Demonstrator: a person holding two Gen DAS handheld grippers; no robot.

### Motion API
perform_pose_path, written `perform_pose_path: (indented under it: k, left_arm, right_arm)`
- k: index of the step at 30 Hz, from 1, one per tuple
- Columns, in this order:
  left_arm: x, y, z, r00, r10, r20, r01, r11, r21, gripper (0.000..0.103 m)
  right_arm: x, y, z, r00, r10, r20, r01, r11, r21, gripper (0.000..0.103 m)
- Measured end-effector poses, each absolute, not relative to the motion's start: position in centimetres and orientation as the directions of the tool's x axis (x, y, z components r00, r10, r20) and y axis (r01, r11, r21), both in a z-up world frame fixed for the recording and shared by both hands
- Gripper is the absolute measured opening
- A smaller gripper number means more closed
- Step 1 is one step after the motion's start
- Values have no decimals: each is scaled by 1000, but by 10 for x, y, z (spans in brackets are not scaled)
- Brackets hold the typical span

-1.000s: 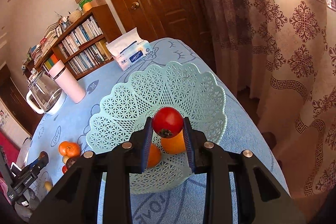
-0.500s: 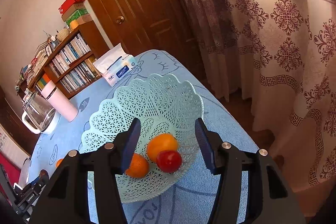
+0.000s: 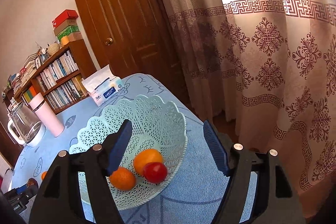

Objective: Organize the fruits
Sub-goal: 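Lower the dark brown fruit into the green basket and open the left tool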

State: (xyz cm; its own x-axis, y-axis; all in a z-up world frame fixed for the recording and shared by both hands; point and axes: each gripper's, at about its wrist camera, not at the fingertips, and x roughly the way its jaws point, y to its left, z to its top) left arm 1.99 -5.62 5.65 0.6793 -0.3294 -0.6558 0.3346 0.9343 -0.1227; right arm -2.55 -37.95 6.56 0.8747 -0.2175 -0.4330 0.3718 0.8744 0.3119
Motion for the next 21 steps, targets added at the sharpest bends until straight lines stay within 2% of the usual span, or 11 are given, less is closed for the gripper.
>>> perform_pose_path:
  k: [2, 5, 21]
  left_arm:
    - [21, -67, 60, 677, -338, -653, 355, 928, -112, 44]
    - [22, -86, 66, 675, -357, -645, 393, 915, -95, 44]
    - [35, -188, 79, 610, -482, -629, 565, 821, -82, 44]
  right_arm:
    - [-26, -378, 66, 876, -219, -429, 370, 876, 309, 73]
    - [-25, -378, 65, 877, -215, -430, 367, 877, 310, 82]
    - [-26, -377, 65, 887, -190, -420, 346, 877, 335, 82]
